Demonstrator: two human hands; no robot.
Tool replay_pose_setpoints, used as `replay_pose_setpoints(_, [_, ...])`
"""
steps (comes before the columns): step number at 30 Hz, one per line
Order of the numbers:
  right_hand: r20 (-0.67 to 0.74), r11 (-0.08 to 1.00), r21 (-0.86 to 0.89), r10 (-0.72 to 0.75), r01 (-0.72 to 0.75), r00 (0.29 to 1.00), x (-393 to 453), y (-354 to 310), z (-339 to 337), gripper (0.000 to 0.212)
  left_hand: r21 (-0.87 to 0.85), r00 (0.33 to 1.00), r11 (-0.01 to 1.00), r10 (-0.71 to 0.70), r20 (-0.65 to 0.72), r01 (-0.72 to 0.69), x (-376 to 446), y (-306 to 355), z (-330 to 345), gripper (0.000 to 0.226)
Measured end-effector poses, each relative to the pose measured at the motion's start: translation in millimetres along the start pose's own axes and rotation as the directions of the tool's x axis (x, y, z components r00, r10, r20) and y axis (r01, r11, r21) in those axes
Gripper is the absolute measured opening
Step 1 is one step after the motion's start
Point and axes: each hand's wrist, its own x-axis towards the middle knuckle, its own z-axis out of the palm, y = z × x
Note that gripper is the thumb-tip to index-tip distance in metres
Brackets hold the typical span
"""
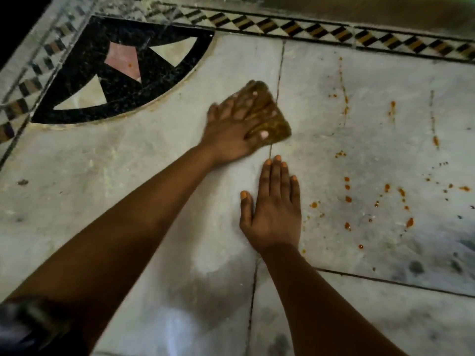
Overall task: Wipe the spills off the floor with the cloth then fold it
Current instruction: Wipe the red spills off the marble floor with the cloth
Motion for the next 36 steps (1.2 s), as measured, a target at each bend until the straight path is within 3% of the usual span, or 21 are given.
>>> replay_pose_setpoints(2, [-0.004,1.000,-0.003,0.001,-0.001,1.000,-1,2,0,0.068,0.025,0.996,0.997,-0.078,-0.032,0.079,-21,-35,-6,0.067])
replay_pose_setpoints(4, [-0.006,1.000,0.003,-0.001,0.001,1.000,-2,1,0,0.069,0.029,0.955,0.957,-0.286,-0.075,0.289,-26,-77,-16,0.067])
replay_pose_setpoints(6, [-0.006,1.000,0.009,-0.001,0.001,1.000,-2,1,1,0.069,-0.066,0.842,0.845,-0.534,-0.076,0.531,-13,-102,-26,0.059])
replay_pose_setpoints(8, [-0.010,1.000,0.007,0.003,-0.003,1.000,-1,0,2,0.069,-0.160,0.740,0.742,-0.667,-0.088,0.651,7,-90,-26,0.057])
replay_pose_setpoints(10, [-0.005,1.000,-0.004,-0.002,0.002,1.000,-2,1,1,0.068,-0.179,0.751,0.754,-0.653,-0.100,0.632,11,-49,-14,0.058])
replay_pose_setpoints(13, [-0.008,1.000,-0.018,-0.010,0.010,1.000,-1,1,0,0.068,-0.116,0.902,0.917,-0.397,-0.171,0.382,-36,8,16,0.057])
replay_pose_setpoints(15, [-0.008,1.000,-0.018,-0.011,0.011,1.000,-2,2,0,0.068,-0.051,0.951,0.968,-0.251,-0.181,0.246,-82,8,22,0.056])
replay_pose_setpoints(18, [0.000,0.999,-0.025,-0.021,0.021,1.000,-1,2,1,0.069,0.008,0.937,0.950,-0.308,-0.164,0.313,-119,-41,17,0.063])
replay_pose_setpoints(20, [0.007,0.999,-0.033,-0.016,0.016,1.000,-2,3,2,0.069,-0.021,0.866,0.880,-0.472,-0.164,0.475,-115,-77,6,0.065])
replay_pose_setpoints(22, [0.009,0.999,-0.029,-0.014,0.014,1.000,-3,3,3,0.070,-0.097,0.736,0.756,-0.654,-0.177,0.648,-88,-108,-9,0.059])
replay_pose_setpoints(24, [0.000,1.000,-0.027,-0.011,0.011,1.000,-3,3,3,0.069,-0.210,0.603,0.621,-0.783,-0.151,0.755,-46,-132,-31,0.055])
replay_pose_setpoints(25, [-0.004,1.000,-0.027,-0.010,0.010,1.000,-3,3,3,0.069,-0.244,0.574,0.586,-0.809,-0.125,0.772,-23,-142,-40,0.055])
replay_pose_setpoints(27, [-0.005,0.999,-0.027,-0.016,0.016,1.000,-3,3,3,0.069,-0.223,0.609,0.608,-0.790,-0.076,0.762,15,-154,-53,0.057])
replay_pose_setpoints(29, [0.001,1.000,-0.025,-0.016,0.016,1.000,-2,3,2,0.069,-0.148,0.721,0.721,-0.690,-0.060,0.677,38,-153,-56,0.057])
replay_pose_setpoints(33, [0.025,1.000,-0.015,-0.008,0.009,1.000,-2,2,-2,0.069,0.024,0.944,0.944,-0.326,-0.057,0.328,1,-122,-38,0.061])
replay_pose_setpoints(35, [0.034,1.000,-0.012,-0.004,0.004,0.999,-3,3,-3,0.069,0.042,0.980,0.981,-0.189,-0.062,0.192,-47,-117,-25,0.064])
replay_pose_setpoints(36, [0.038,1.000,-0.010,-0.001,0.001,0.999,-2,3,-3,0.070,0.046,0.976,0.978,-0.202,-0.078,0.205,-66,-123,-22,0.065])
